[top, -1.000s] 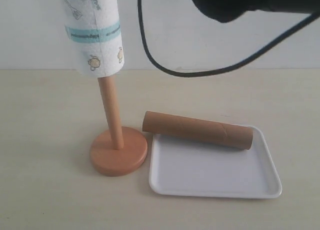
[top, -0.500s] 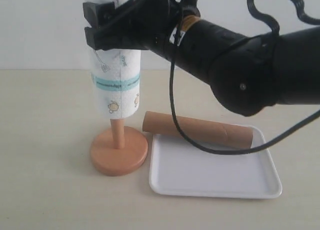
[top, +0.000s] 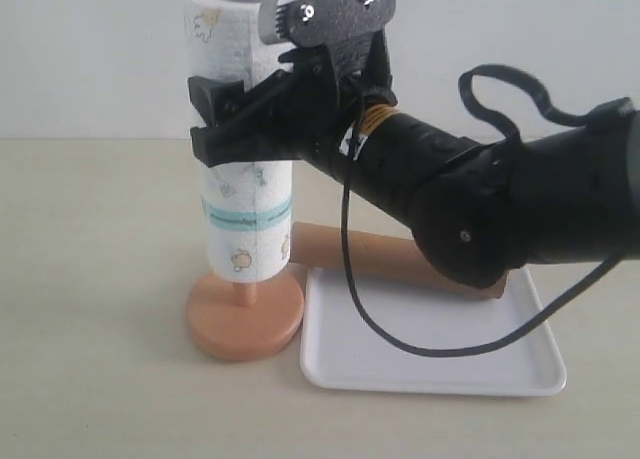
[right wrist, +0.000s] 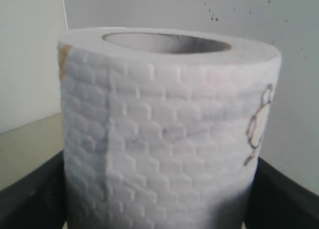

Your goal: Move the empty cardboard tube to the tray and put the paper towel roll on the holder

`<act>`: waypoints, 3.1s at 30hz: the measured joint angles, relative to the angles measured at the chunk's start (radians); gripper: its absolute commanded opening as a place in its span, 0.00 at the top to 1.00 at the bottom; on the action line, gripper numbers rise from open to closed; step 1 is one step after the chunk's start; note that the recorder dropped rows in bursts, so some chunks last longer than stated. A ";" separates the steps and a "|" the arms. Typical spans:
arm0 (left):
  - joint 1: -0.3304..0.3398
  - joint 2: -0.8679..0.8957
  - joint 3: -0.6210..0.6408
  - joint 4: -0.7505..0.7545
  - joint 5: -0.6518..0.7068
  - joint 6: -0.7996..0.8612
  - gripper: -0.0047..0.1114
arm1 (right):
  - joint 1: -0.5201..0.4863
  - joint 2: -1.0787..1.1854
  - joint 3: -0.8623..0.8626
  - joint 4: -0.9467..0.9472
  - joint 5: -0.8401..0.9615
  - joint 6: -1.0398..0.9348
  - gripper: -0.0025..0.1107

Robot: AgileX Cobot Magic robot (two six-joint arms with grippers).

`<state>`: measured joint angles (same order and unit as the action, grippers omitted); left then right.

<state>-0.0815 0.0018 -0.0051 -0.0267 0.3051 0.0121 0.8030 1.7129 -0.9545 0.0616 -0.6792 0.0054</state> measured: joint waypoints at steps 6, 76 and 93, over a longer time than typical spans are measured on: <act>0.000 0.000 0.000 0.000 0.000 0.000 0.92 | 0.000 0.075 0.000 0.000 -0.020 0.006 0.98; 0.000 0.000 0.000 0.000 0.000 0.000 0.92 | 0.000 -0.524 0.132 -0.073 1.068 0.039 0.98; 0.000 0.000 0.000 0.000 0.000 0.000 0.92 | 0.000 -1.088 0.262 -0.632 1.345 0.586 0.98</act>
<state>-0.0815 0.0018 -0.0051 -0.0267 0.3051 0.0121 0.8030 0.6254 -0.6928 -0.5706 0.6654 0.5915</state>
